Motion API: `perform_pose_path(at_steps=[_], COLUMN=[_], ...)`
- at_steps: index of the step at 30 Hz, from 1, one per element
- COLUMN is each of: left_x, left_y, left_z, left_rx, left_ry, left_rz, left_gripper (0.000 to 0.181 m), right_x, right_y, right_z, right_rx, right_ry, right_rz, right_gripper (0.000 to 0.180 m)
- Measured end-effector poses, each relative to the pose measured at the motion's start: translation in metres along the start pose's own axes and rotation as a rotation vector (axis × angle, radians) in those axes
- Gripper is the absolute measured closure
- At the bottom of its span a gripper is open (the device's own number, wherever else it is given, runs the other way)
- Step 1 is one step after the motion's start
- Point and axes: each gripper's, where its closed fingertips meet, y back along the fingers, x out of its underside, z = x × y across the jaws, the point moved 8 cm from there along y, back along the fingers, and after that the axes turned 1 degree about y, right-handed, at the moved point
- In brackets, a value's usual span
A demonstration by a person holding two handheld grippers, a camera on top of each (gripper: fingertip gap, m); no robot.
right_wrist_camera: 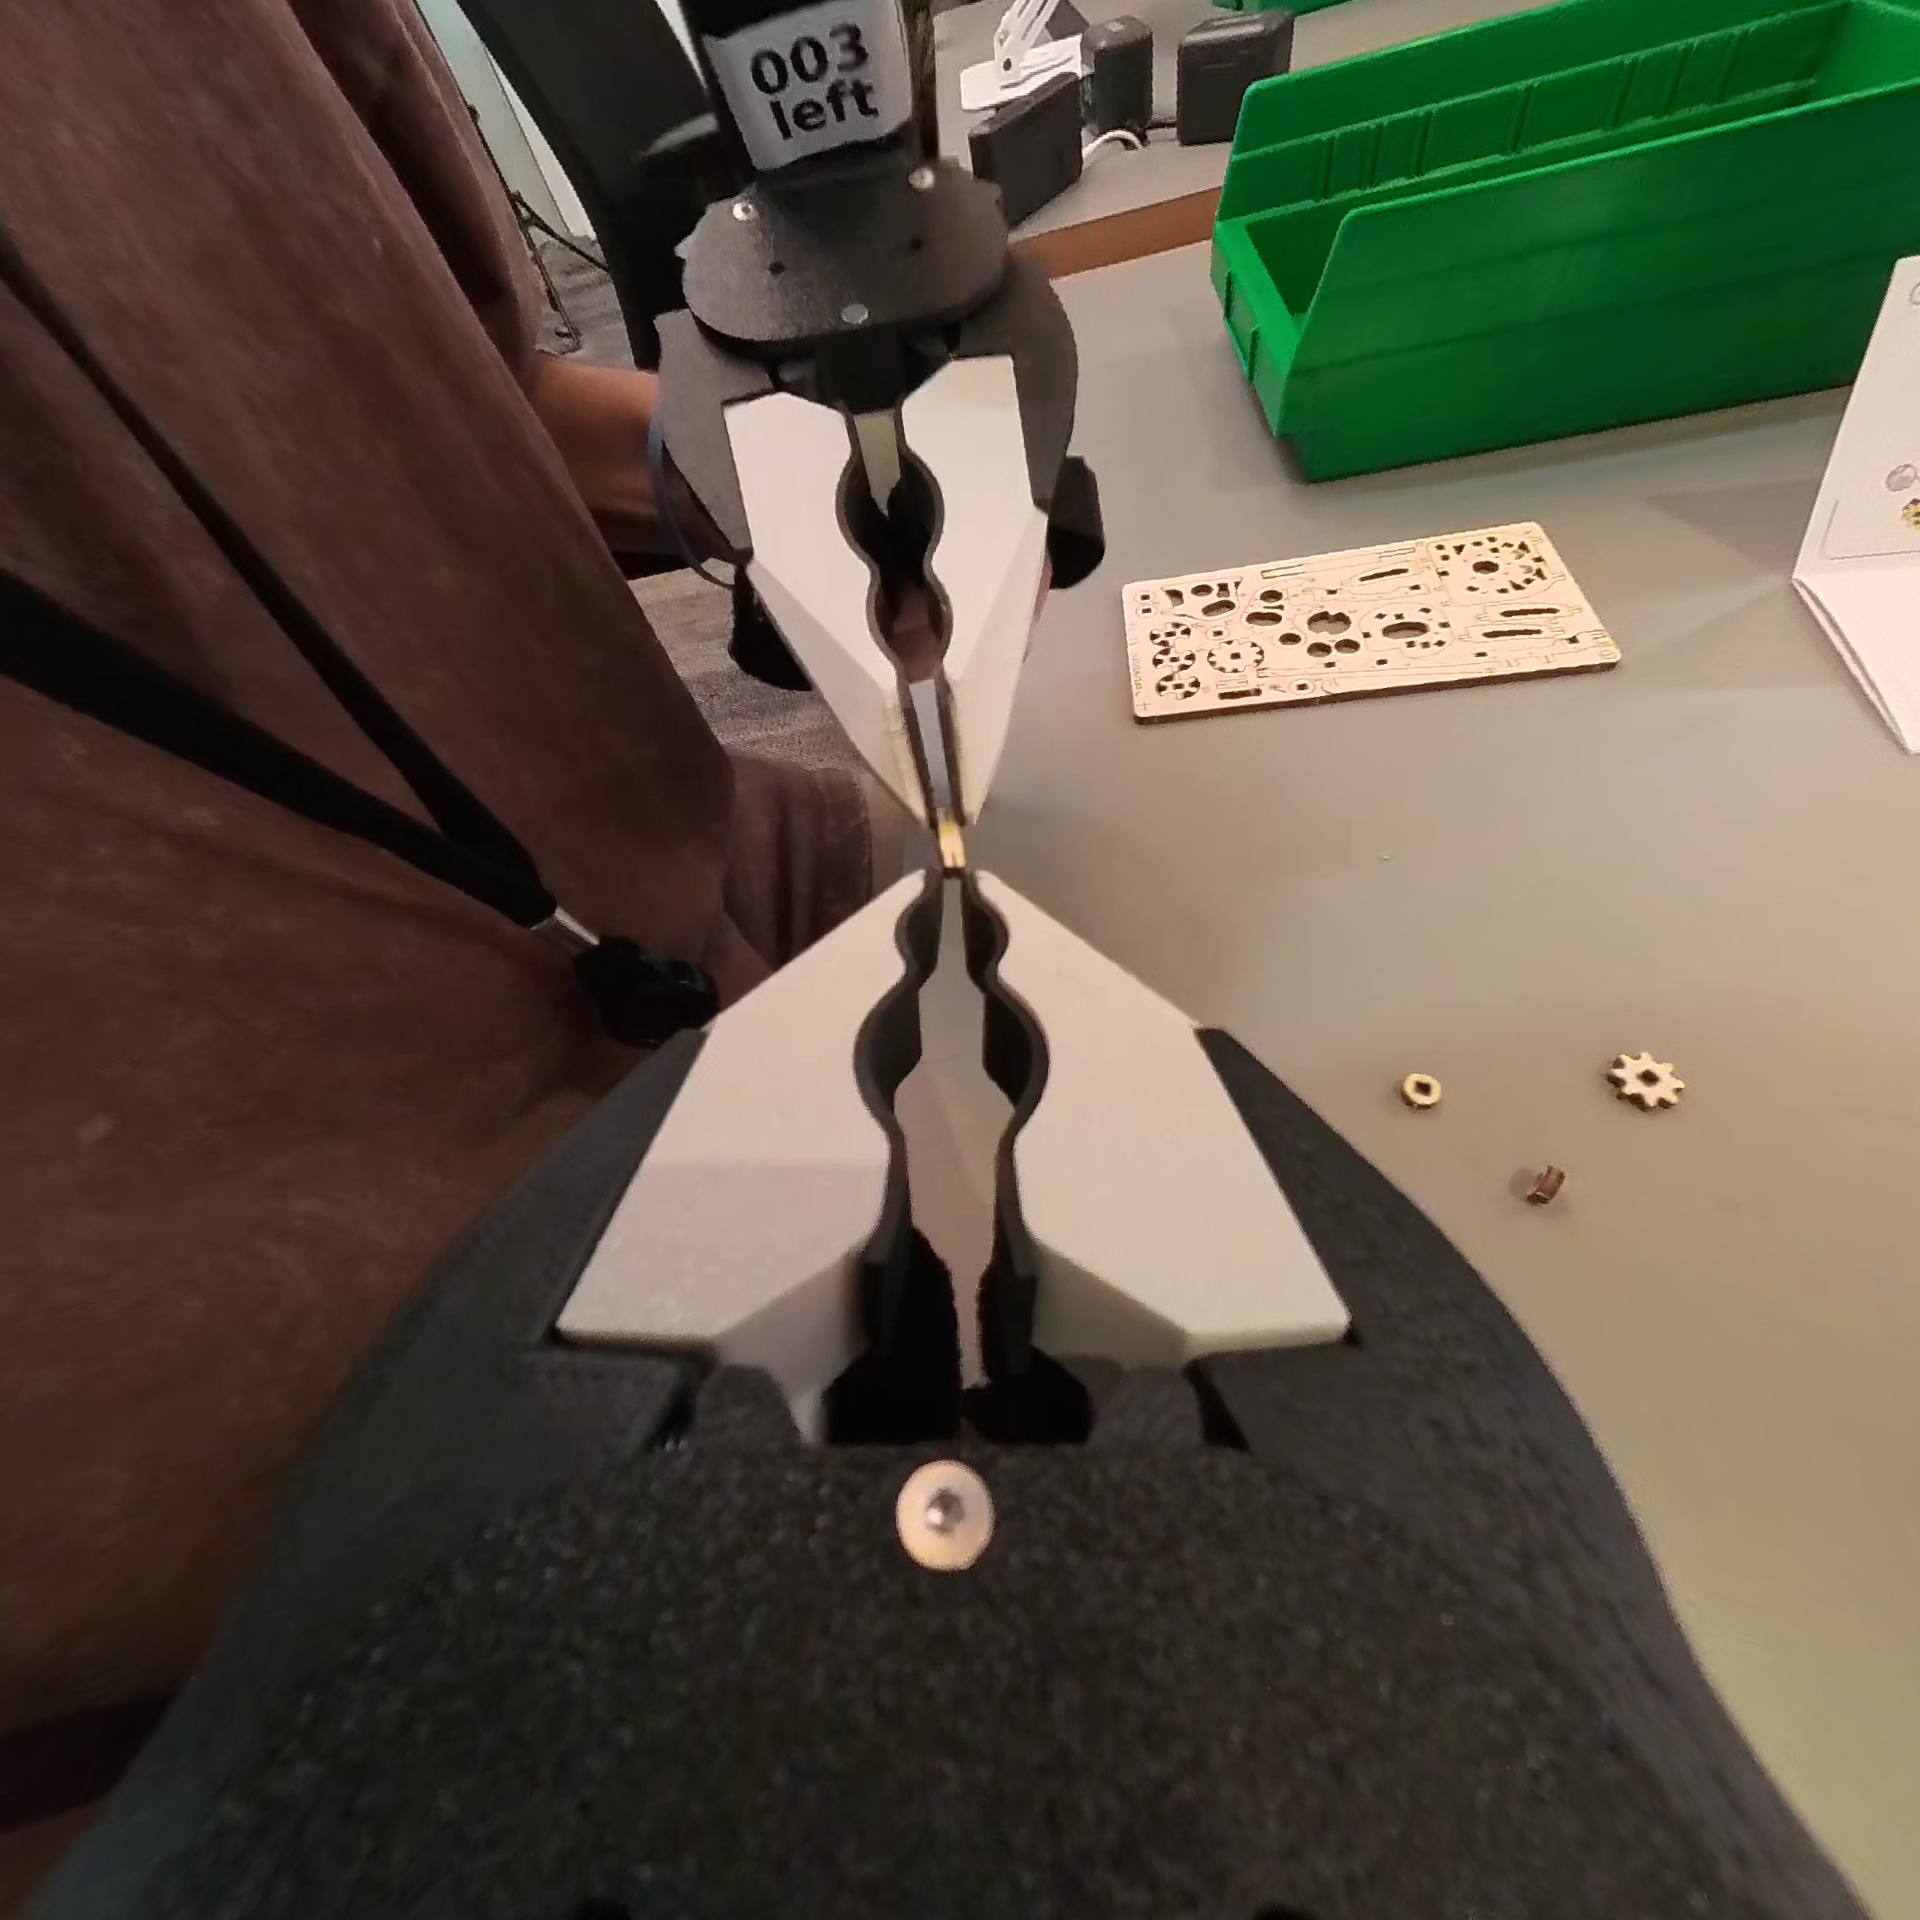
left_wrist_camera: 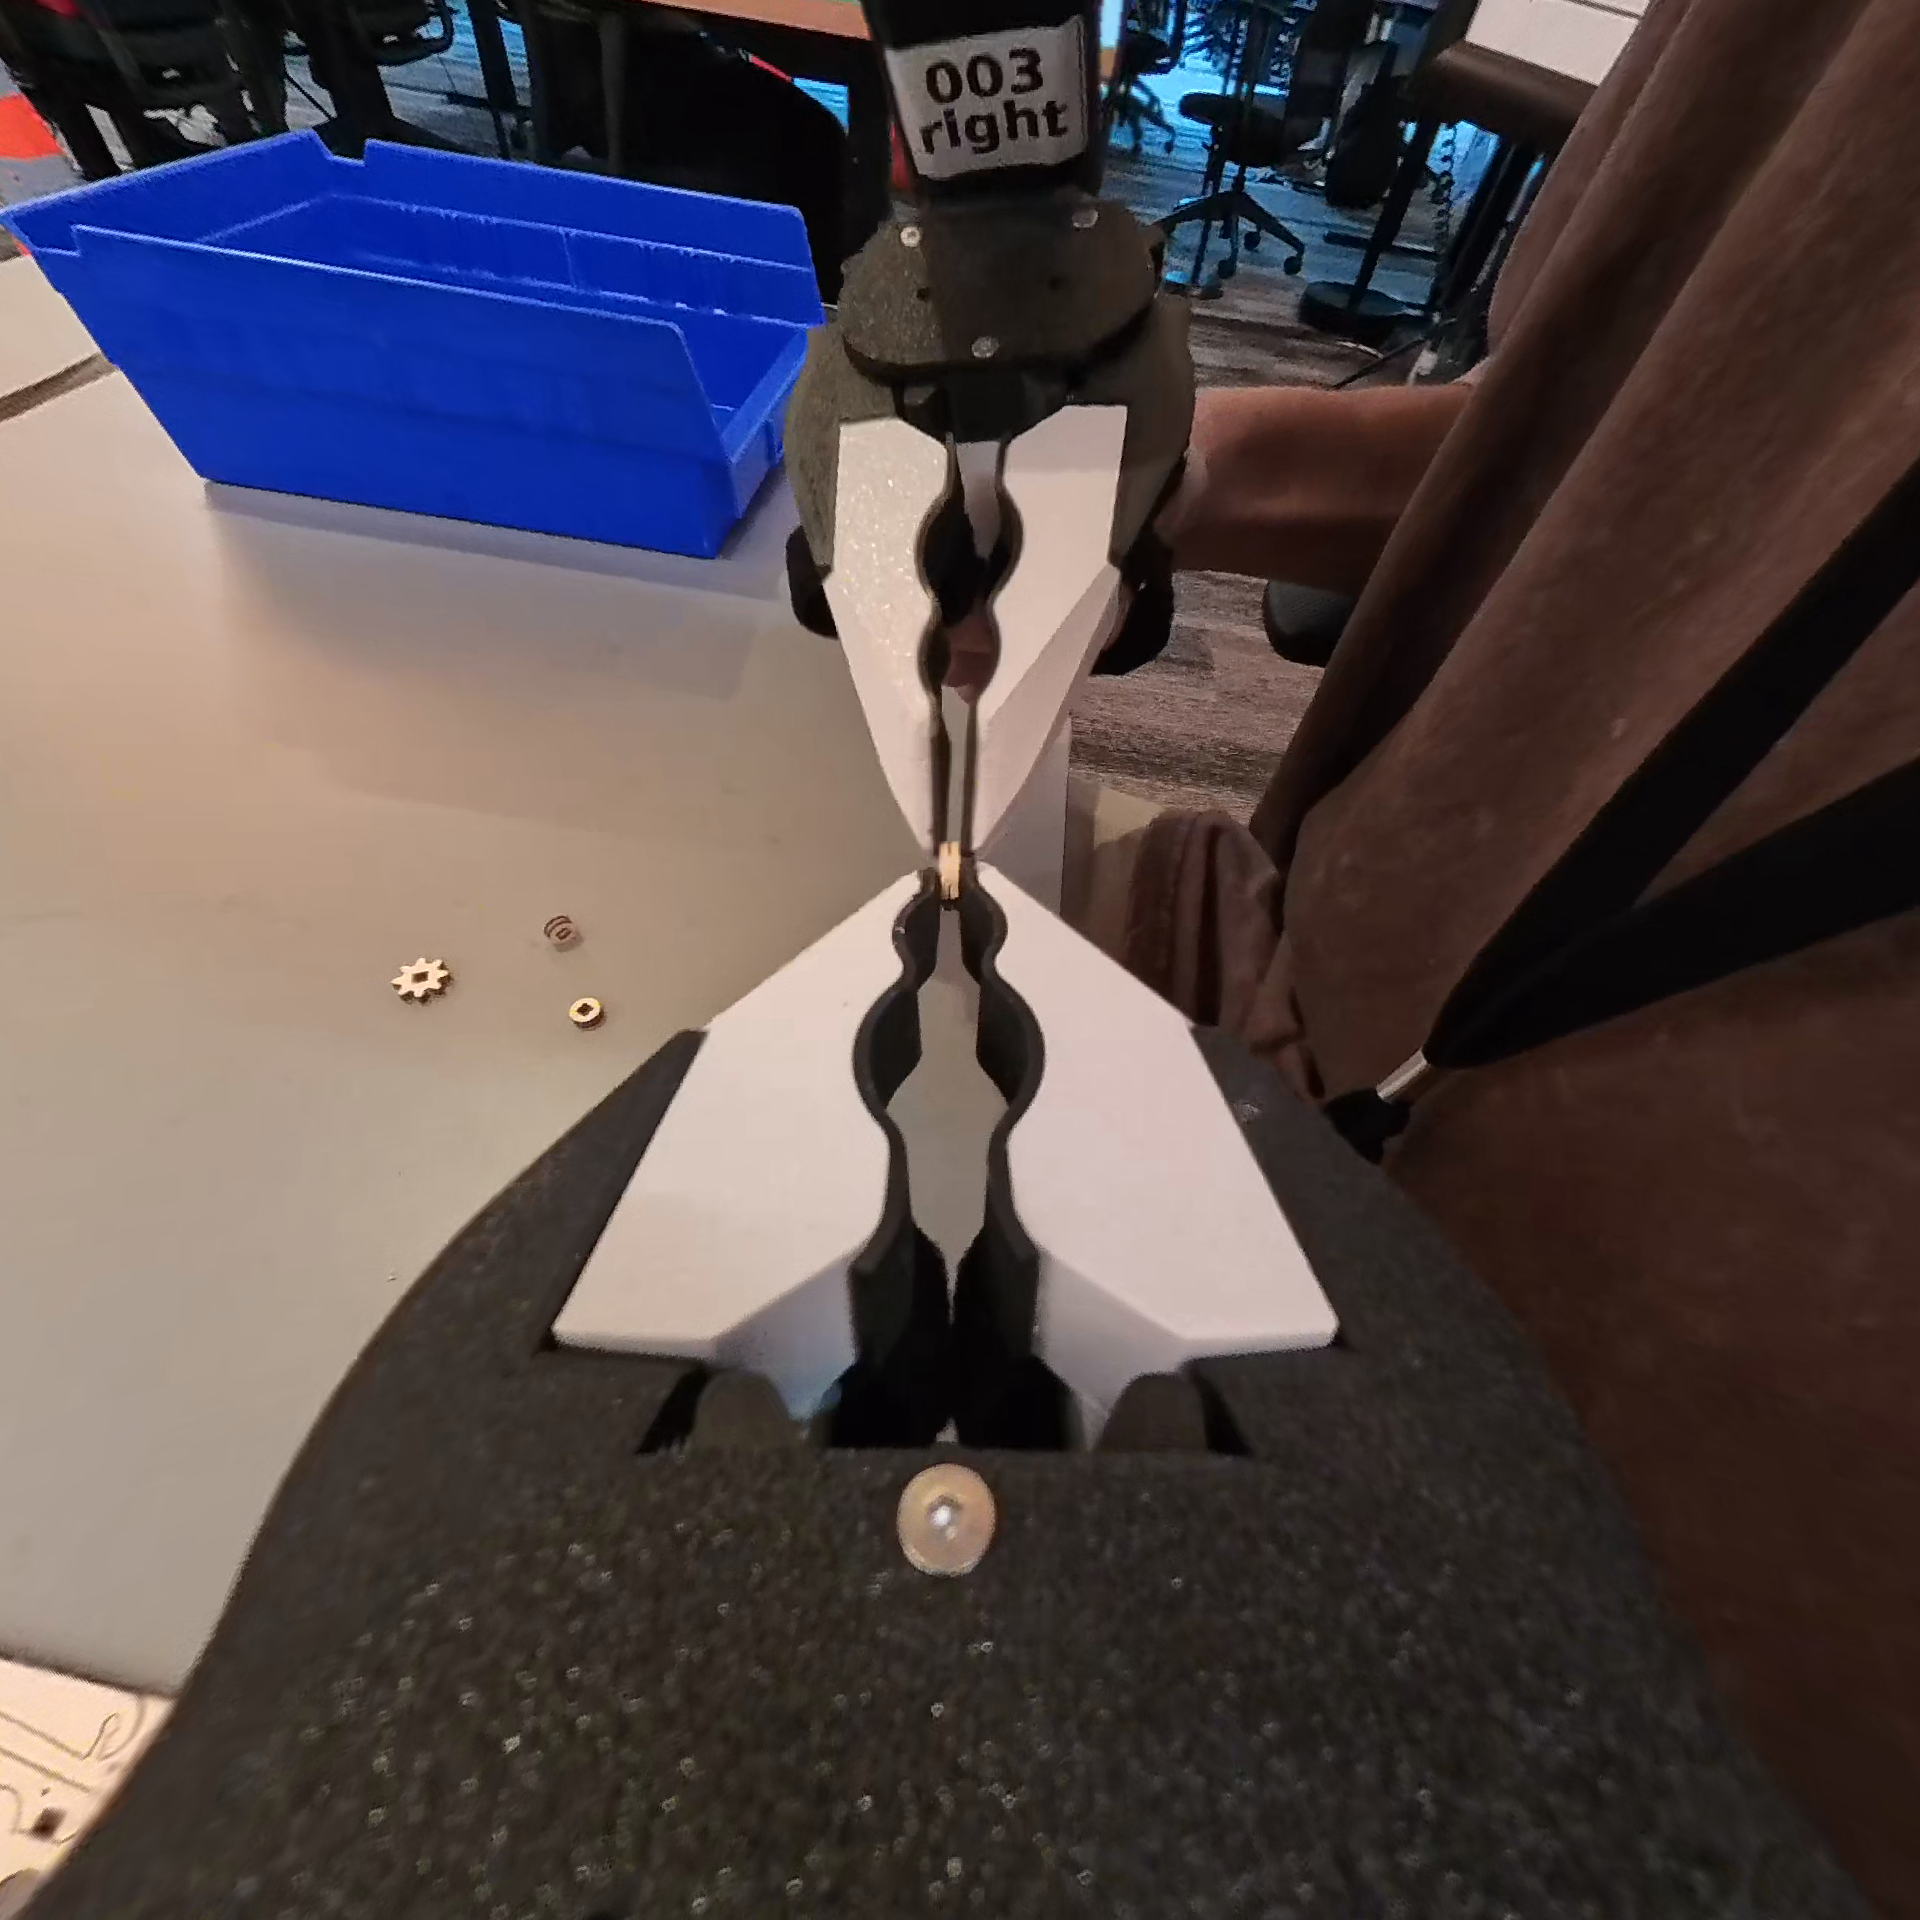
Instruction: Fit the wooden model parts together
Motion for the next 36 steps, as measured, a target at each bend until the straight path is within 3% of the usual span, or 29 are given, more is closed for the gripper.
perform_pose_path(at_steps=[24, 28, 36], left_x=[0.002, 0.006, 0.011], left_y=[0.0, -0.006, -0.007], left_z=[-0.003, -0.007, -0.009], left_rx=[0.02, 0.038, 0.065], left_ry=[-0.019, -0.03, -0.039], left_rz=[0.004, 0.049, 0.089], left_gripper=[0.179, 0.164, 0.179], right_x=[0.0, 0.001, 0.004], right_y=[-0.005, -0.012, -0.011], right_z=[0.003, 0.007, 0.008], right_rx=[-0.034, -0.051, -0.064], right_ry=[0.033, 0.051, 0.069], right_rz=[0.028, 0.051, 0.088], right_gripper=[0.177, 0.178, 0.178])
